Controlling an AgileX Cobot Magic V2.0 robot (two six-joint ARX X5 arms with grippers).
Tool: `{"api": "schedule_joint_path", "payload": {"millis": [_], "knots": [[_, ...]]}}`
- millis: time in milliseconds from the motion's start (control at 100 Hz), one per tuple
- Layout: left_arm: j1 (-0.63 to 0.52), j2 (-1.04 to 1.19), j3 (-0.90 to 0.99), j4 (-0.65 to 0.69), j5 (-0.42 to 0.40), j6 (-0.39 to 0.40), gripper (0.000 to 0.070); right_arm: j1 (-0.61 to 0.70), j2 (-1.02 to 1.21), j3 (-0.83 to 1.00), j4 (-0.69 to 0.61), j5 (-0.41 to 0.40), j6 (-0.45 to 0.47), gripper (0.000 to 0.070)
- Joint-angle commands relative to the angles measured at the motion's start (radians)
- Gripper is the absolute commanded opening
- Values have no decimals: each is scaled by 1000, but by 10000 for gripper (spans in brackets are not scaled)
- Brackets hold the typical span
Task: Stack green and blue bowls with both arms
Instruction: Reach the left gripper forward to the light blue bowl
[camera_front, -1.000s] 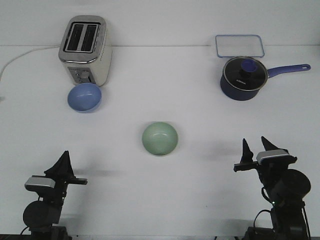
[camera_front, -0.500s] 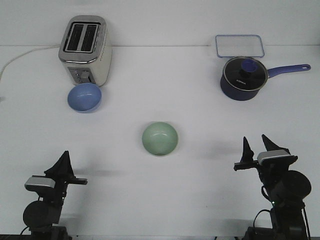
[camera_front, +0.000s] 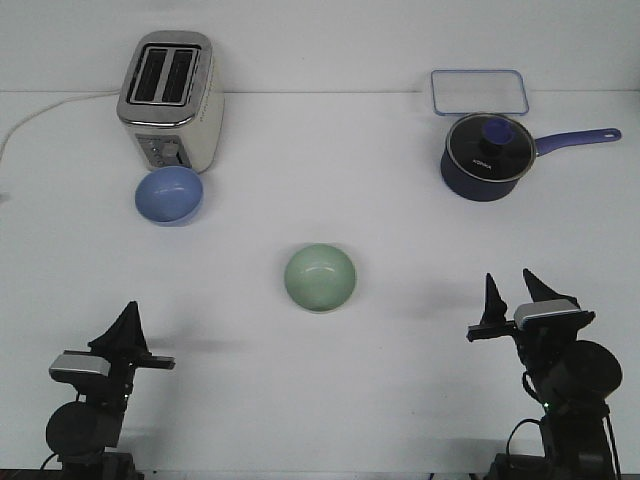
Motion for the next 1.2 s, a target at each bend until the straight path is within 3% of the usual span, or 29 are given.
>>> {"api": "schedule_joint_path", "payload": {"millis": [0,170,380,780,930,1020,1190], "knots": [[1,-2,-15,24,-2,5,14,2,3,0,15,0,7,398],[1,1,43,-7,-9,-17,14,2,3,0,15,0,7,398],[1,85,237,-198,-86,-59,14,2,3,0,14,0,7,398],[1,582,799,-685,-85,-35,14,2,3,0,13,0,7,398],[1,763,934,-808,-85,-22,14,2,3,0,13,0,7,398],[1,854,974,-851,-74,18,14,2,3,0,11,0,7,398],[1,976,989,-867,16,20,14,2,3,0,2,0,7,398]]}}
